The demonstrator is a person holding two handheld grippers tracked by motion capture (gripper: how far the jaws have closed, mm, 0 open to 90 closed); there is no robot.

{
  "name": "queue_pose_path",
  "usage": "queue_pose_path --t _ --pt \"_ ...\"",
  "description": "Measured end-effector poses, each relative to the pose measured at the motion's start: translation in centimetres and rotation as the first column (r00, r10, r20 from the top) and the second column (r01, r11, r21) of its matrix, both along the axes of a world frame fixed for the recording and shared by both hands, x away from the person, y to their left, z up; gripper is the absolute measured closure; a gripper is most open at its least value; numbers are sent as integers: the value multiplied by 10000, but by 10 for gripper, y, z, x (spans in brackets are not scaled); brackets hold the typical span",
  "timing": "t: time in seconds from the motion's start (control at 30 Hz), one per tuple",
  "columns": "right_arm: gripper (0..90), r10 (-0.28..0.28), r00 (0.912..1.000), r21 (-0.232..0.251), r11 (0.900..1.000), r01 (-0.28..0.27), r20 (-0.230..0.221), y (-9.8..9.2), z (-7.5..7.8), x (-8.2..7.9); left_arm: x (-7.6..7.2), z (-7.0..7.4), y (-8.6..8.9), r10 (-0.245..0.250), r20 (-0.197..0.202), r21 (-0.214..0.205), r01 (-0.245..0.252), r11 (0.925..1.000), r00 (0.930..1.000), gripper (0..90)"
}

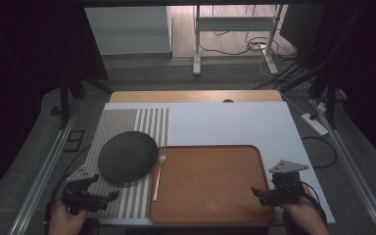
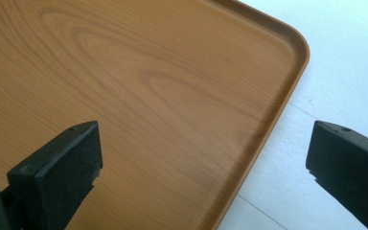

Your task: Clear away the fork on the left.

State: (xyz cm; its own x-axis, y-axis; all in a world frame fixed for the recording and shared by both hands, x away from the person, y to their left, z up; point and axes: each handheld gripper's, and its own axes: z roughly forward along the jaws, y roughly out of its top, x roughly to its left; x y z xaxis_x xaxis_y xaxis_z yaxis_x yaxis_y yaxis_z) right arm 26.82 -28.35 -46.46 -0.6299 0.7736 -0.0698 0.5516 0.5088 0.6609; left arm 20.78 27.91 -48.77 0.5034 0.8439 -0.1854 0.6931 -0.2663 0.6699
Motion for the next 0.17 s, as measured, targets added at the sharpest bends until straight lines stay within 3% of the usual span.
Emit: queue_pose_path --t 0.17 --pt "0 8 10000 -28 10000 -8 2 0 0 0 1 0 -2 -59 -64 109 60 9999 10000 0"
